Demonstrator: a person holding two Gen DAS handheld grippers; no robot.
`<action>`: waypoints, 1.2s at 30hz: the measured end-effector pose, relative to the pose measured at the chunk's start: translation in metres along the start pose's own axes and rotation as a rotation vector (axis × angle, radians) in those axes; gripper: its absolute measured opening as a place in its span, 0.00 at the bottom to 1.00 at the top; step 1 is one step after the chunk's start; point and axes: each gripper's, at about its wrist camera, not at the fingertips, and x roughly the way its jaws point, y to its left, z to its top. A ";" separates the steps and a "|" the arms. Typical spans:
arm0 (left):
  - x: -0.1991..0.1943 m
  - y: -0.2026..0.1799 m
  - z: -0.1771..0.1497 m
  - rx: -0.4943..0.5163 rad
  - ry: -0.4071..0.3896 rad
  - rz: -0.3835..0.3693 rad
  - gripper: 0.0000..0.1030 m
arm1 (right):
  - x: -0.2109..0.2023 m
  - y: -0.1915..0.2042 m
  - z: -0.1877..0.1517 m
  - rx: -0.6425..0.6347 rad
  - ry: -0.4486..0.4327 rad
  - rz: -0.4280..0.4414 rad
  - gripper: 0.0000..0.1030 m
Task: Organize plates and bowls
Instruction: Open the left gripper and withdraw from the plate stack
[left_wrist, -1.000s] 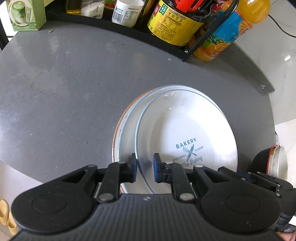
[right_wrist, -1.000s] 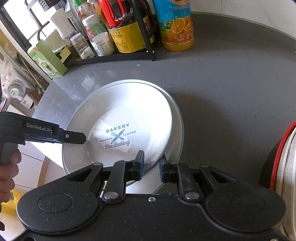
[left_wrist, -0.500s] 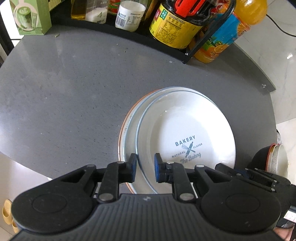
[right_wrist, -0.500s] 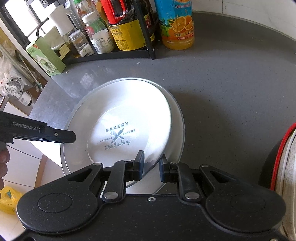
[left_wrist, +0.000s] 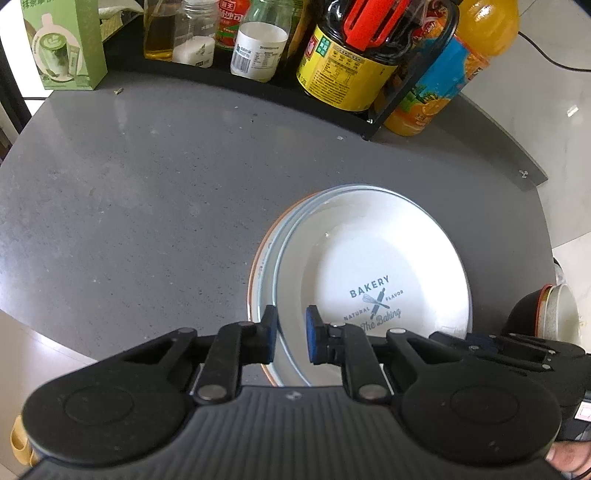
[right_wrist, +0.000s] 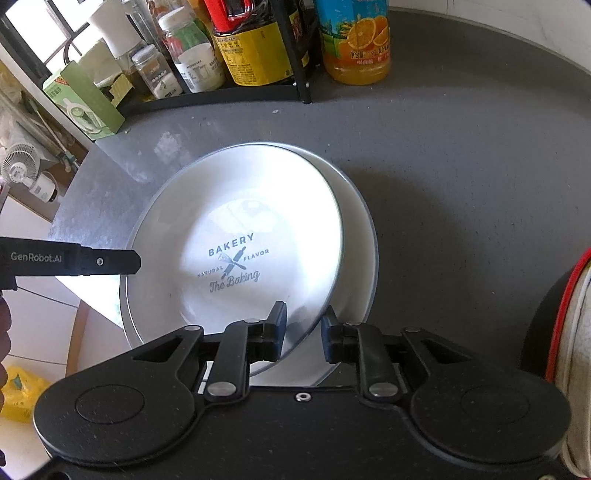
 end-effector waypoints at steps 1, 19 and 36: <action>0.000 0.000 0.000 -0.003 0.001 -0.003 0.13 | -0.002 0.000 0.000 0.001 -0.001 -0.005 0.20; -0.007 -0.015 0.014 0.020 0.007 0.021 0.27 | -0.055 -0.024 0.002 0.092 -0.114 0.042 0.21; -0.036 -0.130 0.028 0.201 -0.086 -0.071 0.69 | -0.137 -0.099 -0.018 0.255 -0.326 0.031 0.68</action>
